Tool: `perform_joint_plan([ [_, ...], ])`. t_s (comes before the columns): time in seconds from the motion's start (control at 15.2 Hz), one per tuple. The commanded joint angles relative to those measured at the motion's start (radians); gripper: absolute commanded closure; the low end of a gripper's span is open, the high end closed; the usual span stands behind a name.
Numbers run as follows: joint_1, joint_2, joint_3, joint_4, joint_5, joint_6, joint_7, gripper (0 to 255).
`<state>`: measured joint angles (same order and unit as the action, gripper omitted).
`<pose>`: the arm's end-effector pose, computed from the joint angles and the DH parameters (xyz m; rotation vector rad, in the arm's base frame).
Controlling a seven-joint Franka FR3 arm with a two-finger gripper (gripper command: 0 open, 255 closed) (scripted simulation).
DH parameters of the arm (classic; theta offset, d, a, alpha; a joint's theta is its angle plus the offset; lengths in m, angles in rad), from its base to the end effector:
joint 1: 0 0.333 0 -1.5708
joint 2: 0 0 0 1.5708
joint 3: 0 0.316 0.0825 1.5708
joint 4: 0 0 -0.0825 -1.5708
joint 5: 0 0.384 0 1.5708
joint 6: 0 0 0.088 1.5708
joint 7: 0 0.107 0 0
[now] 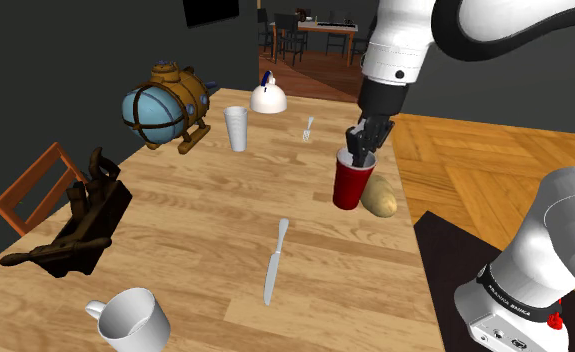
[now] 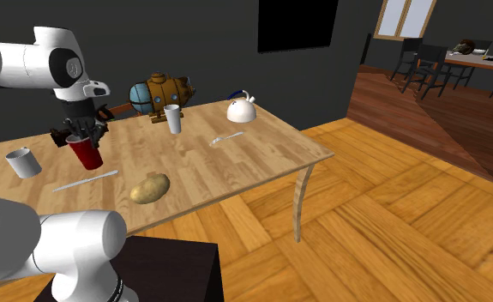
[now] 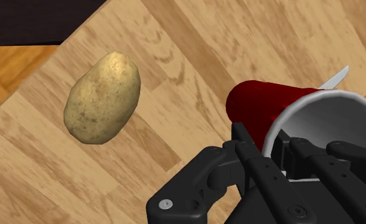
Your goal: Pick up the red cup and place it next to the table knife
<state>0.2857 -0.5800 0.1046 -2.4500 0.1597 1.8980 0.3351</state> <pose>0.3449 0.1580 0.5027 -3.0435 0.0159 0.0117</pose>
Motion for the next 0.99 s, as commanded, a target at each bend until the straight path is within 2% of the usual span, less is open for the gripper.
perform_joint_plan([
  [0.0,0.001,0.001,0.002,-0.028,0.003,0.030,-0.003,255],
  [0.92,0.007,0.059,0.015,-0.177,0.021,0.237,-0.022,255],
])
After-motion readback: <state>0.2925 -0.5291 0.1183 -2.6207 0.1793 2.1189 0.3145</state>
